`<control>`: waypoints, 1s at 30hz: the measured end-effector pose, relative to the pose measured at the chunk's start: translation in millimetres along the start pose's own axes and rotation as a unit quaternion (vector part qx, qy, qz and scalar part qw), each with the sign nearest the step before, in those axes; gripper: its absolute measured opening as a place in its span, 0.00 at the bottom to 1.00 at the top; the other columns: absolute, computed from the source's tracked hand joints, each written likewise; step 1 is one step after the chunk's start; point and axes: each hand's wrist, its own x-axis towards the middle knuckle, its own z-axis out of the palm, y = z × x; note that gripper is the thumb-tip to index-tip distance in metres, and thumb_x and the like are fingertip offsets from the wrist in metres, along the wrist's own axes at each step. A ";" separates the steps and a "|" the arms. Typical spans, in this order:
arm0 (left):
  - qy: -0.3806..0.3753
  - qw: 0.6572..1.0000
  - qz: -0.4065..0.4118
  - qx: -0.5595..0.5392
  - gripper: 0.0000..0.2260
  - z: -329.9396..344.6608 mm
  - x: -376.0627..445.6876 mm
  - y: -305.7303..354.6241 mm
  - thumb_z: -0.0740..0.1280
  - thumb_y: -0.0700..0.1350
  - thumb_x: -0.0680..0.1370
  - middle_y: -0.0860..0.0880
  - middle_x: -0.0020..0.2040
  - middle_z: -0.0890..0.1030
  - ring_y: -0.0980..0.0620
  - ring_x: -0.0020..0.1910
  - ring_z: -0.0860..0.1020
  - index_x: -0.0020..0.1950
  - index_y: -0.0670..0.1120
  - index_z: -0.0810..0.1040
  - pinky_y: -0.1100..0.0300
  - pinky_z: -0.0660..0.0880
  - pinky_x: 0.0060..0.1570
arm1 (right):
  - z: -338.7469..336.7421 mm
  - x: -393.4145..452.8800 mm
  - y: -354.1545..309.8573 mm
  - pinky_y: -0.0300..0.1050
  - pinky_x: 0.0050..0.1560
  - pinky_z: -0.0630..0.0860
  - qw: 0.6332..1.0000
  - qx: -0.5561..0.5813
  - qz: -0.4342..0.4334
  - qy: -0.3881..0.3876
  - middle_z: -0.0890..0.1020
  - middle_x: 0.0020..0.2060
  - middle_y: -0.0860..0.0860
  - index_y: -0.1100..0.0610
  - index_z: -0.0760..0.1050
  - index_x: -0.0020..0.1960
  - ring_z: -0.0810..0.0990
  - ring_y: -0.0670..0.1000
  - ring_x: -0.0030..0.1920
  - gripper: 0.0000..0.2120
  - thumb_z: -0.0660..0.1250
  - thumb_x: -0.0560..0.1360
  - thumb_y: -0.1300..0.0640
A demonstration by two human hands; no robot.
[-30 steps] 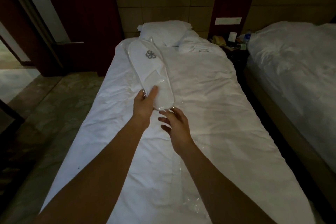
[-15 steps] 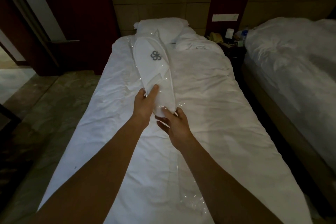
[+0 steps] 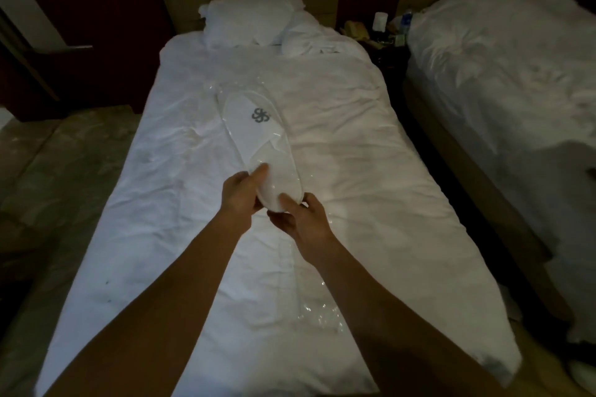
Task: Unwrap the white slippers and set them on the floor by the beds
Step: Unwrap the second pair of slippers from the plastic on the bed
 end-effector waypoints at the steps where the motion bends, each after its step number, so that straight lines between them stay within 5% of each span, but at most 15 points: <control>1: 0.010 1.000 -0.013 -0.012 0.14 0.4 3.4 -1.5 0.74 0.48 0.74 0.42 0.53 0.83 0.41 0.52 0.82 0.53 0.40 0.79 0.49 0.82 0.46 | -5.1 -3.5 4.7 0.49 0.48 0.83 1.000 -0.001 0.005 0.006 0.81 0.53 0.62 0.63 0.71 0.56 0.84 0.60 0.47 0.14 0.72 0.74 0.61; 4: 0.020 0.999 -0.043 -0.019 0.21 -0.9 12.9 -7.8 0.74 0.48 0.73 0.41 0.56 0.81 0.41 0.54 0.81 0.61 0.38 0.77 0.44 0.80 0.55 | -17.6 -14.3 15.3 0.48 0.47 0.83 0.999 -0.023 0.015 0.022 0.80 0.52 0.61 0.64 0.71 0.56 0.85 0.59 0.46 0.15 0.72 0.74 0.61; 10: 0.031 0.991 -0.103 -0.082 0.19 -15.0 25.7 -17.9 0.77 0.46 0.71 0.41 0.47 0.80 0.44 0.44 0.81 0.55 0.41 0.74 0.52 0.81 0.38 | -35.3 -36.6 21.2 0.49 0.47 0.83 0.994 -0.101 0.013 0.048 0.79 0.50 0.60 0.65 0.70 0.56 0.84 0.58 0.40 0.14 0.70 0.75 0.60; 14: 0.003 0.988 -0.119 -0.103 0.21 -29.1 29.7 -24.9 0.77 0.45 0.71 0.39 0.58 0.80 0.41 0.51 0.81 0.59 0.40 0.74 0.45 0.80 0.52 | -41.4 -50.7 27.3 0.50 0.48 0.83 0.991 -0.111 0.019 0.066 0.78 0.49 0.59 0.64 0.71 0.54 0.84 0.58 0.39 0.12 0.70 0.75 0.60; 19: 0.006 0.986 -0.128 -0.105 0.30 -46.8 29.4 -37.7 0.76 0.45 0.72 0.40 0.62 0.78 0.41 0.54 0.80 0.70 0.41 0.69 0.46 0.80 0.51 | -51.1 -72.6 41.0 0.47 0.44 0.83 0.990 -0.120 0.035 0.071 0.78 0.50 0.59 0.66 0.71 0.57 0.84 0.57 0.38 0.16 0.70 0.75 0.58; 22: 0.005 0.983 -0.147 -0.109 0.31 -56.8 30.3 -50.7 0.74 0.46 0.74 0.41 0.67 0.75 0.41 0.61 0.78 0.74 0.43 0.66 0.46 0.77 0.59 | -61.7 -86.8 47.3 0.45 0.42 0.82 0.989 -0.133 0.036 0.060 0.79 0.48 0.58 0.65 0.70 0.59 0.84 0.55 0.36 0.18 0.70 0.75 0.57; 27: 0.106 0.981 -0.124 -0.106 0.20 -69.8 25.7 -80.0 0.73 0.46 0.75 0.40 0.57 0.76 0.45 0.46 0.80 0.60 0.42 0.68 0.50 0.79 0.47 | -83.5 -103.9 53.8 0.43 0.37 0.79 0.985 -0.154 0.041 0.072 0.80 0.44 0.56 0.59 0.73 0.53 0.83 0.52 0.33 0.11 0.70 0.74 0.55; 30: 0.139 0.974 -0.142 -0.109 0.24 -81.2 24.9 -96.7 0.70 0.48 0.77 0.40 0.60 0.75 0.43 0.53 0.80 0.69 0.41 0.66 0.46 0.78 0.55 | -89.3 -110.4 55.0 0.42 0.34 0.78 0.984 -0.154 0.043 0.082 0.80 0.43 0.56 0.56 0.75 0.48 0.82 0.52 0.32 0.08 0.70 0.73 0.55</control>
